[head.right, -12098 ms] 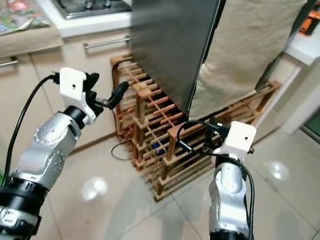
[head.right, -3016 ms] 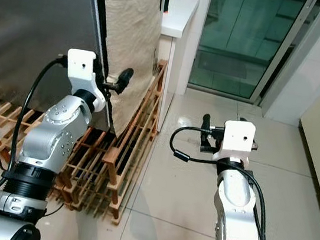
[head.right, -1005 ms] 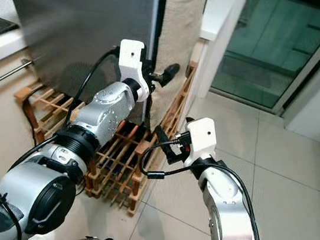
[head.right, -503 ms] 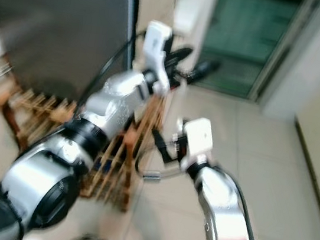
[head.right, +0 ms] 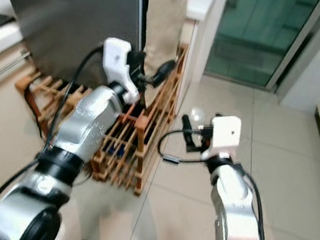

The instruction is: Restocking fridge

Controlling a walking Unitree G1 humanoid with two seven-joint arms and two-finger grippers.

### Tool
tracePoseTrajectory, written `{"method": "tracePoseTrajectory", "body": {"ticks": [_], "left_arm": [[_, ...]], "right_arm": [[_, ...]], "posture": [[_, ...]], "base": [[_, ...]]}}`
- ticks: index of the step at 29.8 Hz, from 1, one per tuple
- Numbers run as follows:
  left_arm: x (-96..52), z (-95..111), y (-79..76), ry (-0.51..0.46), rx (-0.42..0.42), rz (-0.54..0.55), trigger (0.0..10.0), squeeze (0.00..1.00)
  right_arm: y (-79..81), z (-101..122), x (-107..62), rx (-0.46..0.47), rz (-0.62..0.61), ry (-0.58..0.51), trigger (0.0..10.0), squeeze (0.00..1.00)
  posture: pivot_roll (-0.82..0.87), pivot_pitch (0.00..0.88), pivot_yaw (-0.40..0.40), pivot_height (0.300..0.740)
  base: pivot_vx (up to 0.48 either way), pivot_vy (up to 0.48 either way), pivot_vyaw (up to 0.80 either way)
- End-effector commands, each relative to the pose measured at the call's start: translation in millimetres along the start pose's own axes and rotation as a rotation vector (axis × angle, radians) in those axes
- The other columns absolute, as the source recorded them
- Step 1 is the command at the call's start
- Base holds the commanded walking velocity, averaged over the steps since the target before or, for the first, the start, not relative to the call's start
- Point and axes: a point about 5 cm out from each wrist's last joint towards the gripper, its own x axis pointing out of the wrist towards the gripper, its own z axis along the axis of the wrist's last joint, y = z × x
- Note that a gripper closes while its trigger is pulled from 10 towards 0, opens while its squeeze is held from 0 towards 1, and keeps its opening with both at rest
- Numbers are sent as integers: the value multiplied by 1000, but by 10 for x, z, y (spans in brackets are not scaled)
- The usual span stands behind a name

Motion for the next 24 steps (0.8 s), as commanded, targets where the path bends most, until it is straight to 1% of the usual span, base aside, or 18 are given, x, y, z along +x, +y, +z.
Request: {"method": "tracePoseTrajectory", "body": {"ticks": [1,2,3,4,6,9,10,12,14,21,24], "left_arm": [[-72,-51,134,31,8,87,10000,0],[-126,-120,216,62,34,159,10000,0],[-126,-120,216,62,34,159,10000,0],[-147,-170,248,86,61,208,10000,0],[-138,-228,277,116,90,266,10000,0],[-134,-237,281,124,98,279,10000,0],[-126,-259,280,149,130,290,10000,0],[-123,-262,280,155,140,292,10000,0],[-112,-268,283,166,173,296,10000,0],[-64,-282,222,172,178,293,10000,0],[17,-260,180,168,179,288,10000,0]], "right_arm": [[3,4,26,-2,-3,-3,10000,0],[7,-3,48,-2,-3,0,10000,0],[7,-3,48,-2,-3,0,10000,0],[11,-4,70,-3,-2,0,10000,0],[21,7,103,-5,1,-6,10000,0],[24,12,110,-5,2,-9,10000,0],[2,34,121,-6,-11,-21,10000,0],[-13,43,122,-5,-20,-26,10000,0],[-39,53,118,-4,-36,-32,10000,0],[-67,46,93,-7,-58,-31,10000,0],[-66,40,90,-9,-64,-31,10000,0]], "posture": [[-99,0,38,740],[-88,0,31,740],[-88,0,31,740],[-81,0,26,740],[-81,0,26,740],[-81,0,26,740],[-95,0,34,740],[-99,0,36,740],[-102,0,37,740],[-119,0,43,740],[-123,0,47,740]], "base": [[0,-442,600],[0,-442,619],[0,-442,619],[0,-442,594],[0,-446,566],[0,-450,563],[0,-454,538],[0,-456,538],[0,-458,522],[0,-458,511],[0,-459,506]]}}
